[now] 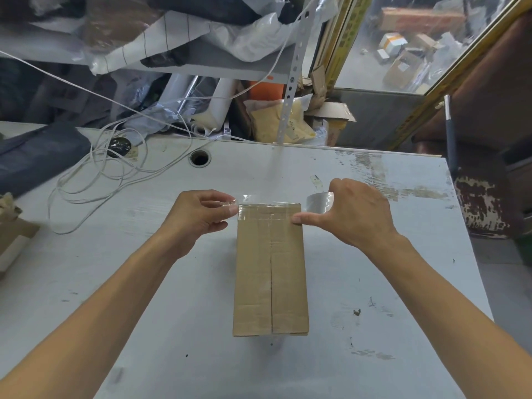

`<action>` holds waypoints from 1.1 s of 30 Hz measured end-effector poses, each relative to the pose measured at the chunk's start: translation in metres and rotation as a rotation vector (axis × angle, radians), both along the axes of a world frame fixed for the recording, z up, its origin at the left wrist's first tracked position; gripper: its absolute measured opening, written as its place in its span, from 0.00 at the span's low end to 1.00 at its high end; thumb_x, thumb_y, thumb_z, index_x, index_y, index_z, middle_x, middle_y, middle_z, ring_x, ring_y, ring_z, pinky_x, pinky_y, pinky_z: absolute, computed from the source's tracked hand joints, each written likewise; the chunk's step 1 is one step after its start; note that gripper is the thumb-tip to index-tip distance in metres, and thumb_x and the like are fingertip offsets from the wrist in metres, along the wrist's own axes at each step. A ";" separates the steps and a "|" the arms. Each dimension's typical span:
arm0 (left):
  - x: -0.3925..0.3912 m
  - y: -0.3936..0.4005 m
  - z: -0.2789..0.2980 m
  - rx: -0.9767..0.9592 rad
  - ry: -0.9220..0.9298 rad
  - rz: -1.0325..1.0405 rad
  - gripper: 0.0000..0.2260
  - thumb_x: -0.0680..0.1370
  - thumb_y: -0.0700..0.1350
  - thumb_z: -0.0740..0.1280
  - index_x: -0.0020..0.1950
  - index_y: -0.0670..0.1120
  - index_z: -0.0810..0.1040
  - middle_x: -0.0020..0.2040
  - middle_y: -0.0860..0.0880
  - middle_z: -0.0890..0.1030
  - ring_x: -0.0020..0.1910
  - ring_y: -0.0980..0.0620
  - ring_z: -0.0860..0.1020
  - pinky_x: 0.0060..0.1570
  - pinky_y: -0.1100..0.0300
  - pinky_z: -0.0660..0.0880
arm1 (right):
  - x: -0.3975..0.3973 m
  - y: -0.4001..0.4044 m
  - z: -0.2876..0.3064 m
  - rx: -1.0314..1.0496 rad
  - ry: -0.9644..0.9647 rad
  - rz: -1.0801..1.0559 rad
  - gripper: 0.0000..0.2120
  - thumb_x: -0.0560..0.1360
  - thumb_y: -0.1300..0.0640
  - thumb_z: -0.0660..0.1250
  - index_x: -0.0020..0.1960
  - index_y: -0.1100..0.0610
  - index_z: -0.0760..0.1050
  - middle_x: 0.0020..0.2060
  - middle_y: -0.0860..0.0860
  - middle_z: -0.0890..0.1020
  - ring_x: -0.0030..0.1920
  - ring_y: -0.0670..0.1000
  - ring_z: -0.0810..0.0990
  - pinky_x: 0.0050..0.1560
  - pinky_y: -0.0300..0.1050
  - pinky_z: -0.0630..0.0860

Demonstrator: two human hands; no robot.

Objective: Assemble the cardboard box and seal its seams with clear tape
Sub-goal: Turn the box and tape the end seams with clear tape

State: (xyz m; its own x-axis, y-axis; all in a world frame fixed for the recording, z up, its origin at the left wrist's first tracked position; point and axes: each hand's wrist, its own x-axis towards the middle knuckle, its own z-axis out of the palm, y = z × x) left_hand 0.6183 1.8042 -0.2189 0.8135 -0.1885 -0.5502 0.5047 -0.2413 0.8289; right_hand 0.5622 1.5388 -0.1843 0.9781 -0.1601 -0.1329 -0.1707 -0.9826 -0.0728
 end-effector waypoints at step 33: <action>-0.035 -0.015 -0.004 -0.180 0.014 -0.158 0.11 0.79 0.42 0.67 0.61 0.45 0.80 0.58 0.49 0.84 0.61 0.51 0.80 0.69 0.51 0.70 | -0.003 0.003 -0.005 0.034 -0.006 -0.023 0.40 0.57 0.18 0.56 0.43 0.55 0.70 0.34 0.47 0.74 0.36 0.50 0.74 0.37 0.46 0.65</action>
